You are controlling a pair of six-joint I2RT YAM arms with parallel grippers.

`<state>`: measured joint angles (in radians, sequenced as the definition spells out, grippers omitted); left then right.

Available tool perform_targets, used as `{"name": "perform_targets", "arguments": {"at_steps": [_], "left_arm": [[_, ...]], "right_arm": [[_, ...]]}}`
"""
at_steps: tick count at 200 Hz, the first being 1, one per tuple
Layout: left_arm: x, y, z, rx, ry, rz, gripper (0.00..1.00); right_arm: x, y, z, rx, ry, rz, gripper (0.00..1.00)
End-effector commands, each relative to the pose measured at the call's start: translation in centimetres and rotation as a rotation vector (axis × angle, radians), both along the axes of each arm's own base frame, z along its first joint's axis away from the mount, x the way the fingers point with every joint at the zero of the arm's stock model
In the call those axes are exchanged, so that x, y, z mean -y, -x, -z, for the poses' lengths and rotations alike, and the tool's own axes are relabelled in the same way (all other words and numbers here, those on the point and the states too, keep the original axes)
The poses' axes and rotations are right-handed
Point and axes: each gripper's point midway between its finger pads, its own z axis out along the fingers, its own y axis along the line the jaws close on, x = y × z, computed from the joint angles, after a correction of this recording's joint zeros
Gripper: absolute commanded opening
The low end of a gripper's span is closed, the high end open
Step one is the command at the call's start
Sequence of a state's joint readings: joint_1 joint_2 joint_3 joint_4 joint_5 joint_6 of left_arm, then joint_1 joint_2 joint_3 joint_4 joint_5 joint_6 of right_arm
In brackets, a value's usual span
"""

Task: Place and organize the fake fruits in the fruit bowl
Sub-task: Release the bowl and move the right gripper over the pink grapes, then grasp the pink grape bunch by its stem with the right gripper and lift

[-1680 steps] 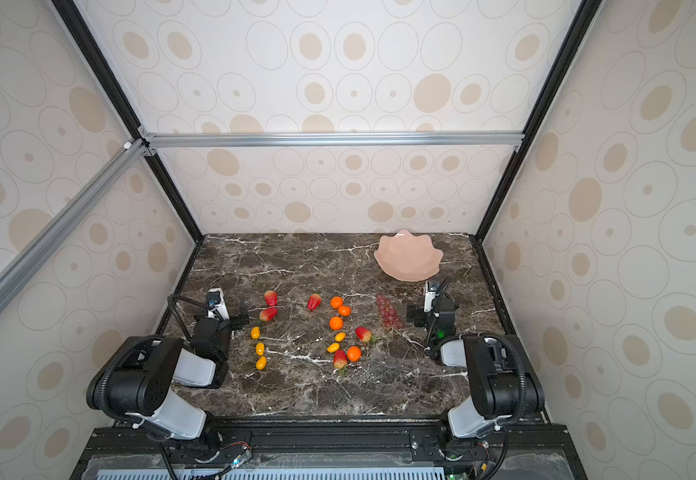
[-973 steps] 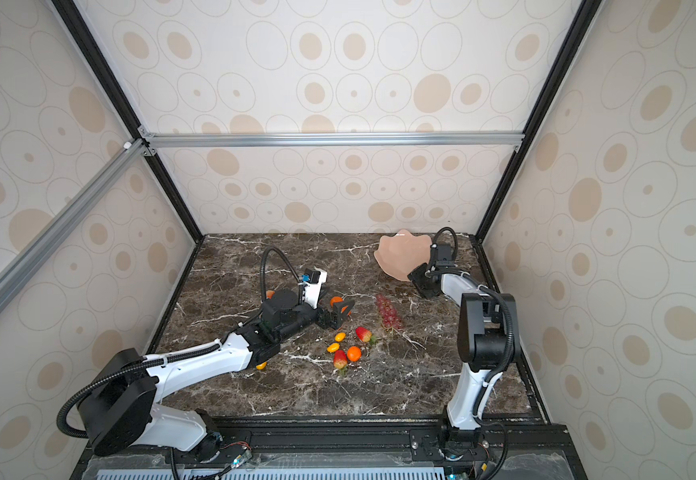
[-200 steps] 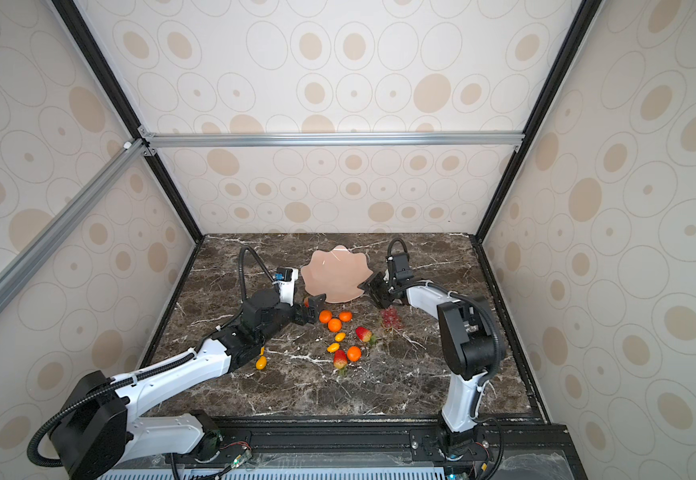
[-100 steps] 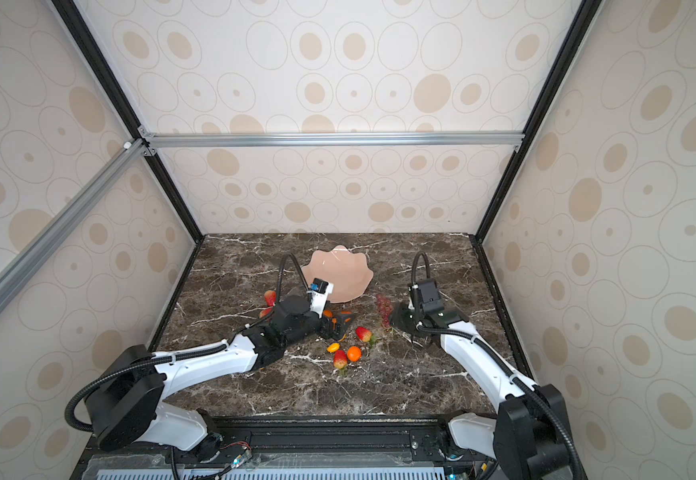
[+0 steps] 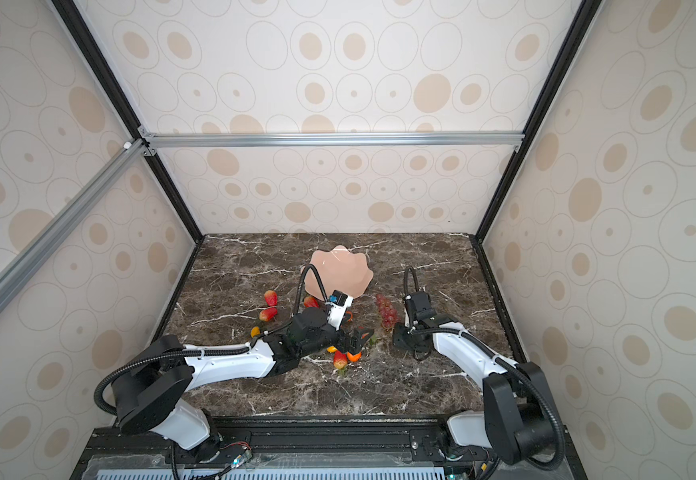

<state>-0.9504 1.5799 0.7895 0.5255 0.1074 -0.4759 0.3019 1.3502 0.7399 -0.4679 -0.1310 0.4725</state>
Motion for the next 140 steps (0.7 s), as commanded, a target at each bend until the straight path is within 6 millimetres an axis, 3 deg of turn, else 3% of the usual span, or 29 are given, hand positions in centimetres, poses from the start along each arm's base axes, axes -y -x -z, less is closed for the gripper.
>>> {"name": "perform_targets", "arguments": {"at_steps": [1,36,140], "left_arm": [[0.6,0.2,-1.8,0.021,0.07,0.004,0.98],[0.8,0.1,-2.5,0.035,0.068,0.01,0.98],[0.4,-0.3,-2.8,0.07,0.014,-0.001,0.98]], "right_arm": [[-0.8,-1.8,-0.7,0.039,0.01,-0.073,0.4],[-0.8,-3.1,-0.2,0.024,0.037,-0.068,0.37],[-1.4,-3.7,3.2,-0.044,0.032,-0.064,0.29]]}}
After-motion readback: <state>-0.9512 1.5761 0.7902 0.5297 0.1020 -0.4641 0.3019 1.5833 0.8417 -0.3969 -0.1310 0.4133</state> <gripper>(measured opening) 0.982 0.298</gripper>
